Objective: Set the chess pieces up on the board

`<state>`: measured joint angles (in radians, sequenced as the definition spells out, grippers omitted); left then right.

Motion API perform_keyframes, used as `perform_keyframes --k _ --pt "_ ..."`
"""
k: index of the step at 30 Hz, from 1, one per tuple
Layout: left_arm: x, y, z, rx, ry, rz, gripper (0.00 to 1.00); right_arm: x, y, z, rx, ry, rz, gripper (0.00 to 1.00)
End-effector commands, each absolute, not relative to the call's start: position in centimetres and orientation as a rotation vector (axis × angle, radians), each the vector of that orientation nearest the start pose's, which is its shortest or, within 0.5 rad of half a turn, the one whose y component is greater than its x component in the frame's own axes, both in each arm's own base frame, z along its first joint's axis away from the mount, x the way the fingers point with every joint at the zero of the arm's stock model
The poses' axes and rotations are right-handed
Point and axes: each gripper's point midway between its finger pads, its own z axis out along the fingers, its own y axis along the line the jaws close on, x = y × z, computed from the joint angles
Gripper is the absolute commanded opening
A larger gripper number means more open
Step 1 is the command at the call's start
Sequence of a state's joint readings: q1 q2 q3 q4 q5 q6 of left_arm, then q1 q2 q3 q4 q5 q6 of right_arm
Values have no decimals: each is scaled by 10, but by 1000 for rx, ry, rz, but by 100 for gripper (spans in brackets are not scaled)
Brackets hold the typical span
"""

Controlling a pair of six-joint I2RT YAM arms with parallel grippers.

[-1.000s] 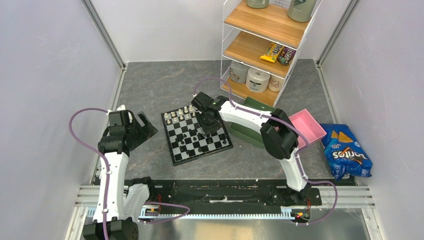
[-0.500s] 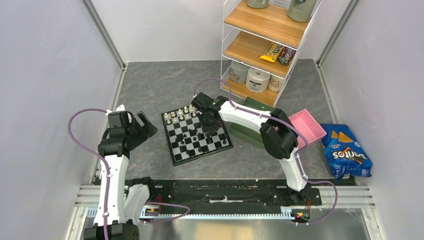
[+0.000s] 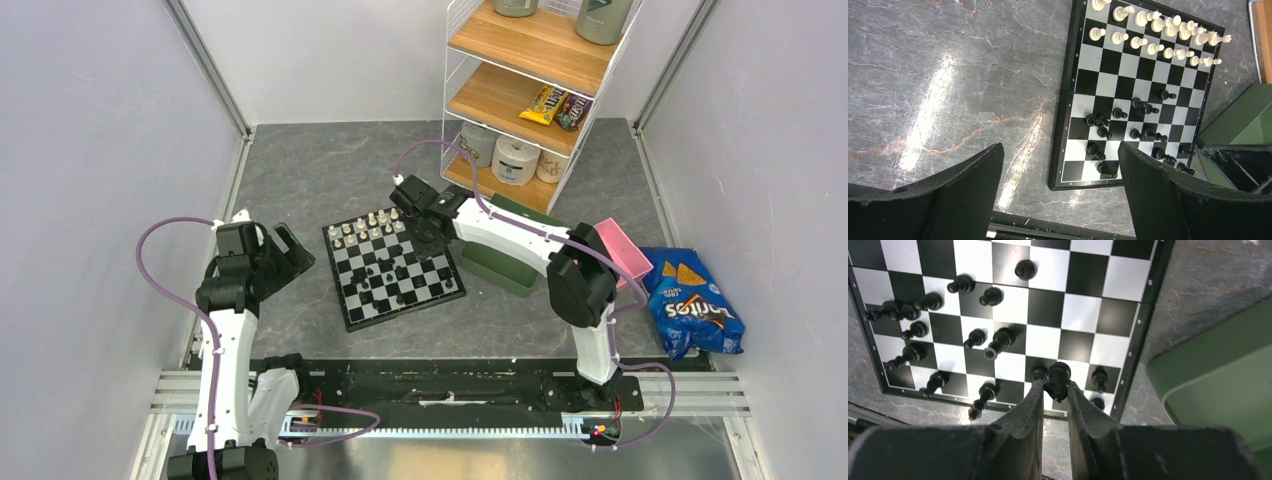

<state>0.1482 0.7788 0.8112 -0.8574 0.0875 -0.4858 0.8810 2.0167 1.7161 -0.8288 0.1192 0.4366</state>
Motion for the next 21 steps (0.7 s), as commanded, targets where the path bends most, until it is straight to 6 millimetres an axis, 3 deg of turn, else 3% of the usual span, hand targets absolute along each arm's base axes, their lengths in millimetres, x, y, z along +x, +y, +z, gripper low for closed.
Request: perform_keyframes --k 1,10,21 --pt "226 -4 166 -718 2257 -291 91 291 336 114 -501 2613 224 23" --pt "226 -4 165 -719 2260 -290 91 265 328 110 -494 2664 301 23" --pt "226 -3 166 -720 2254 -284 91 246 330 84 -565 2729 329 23"
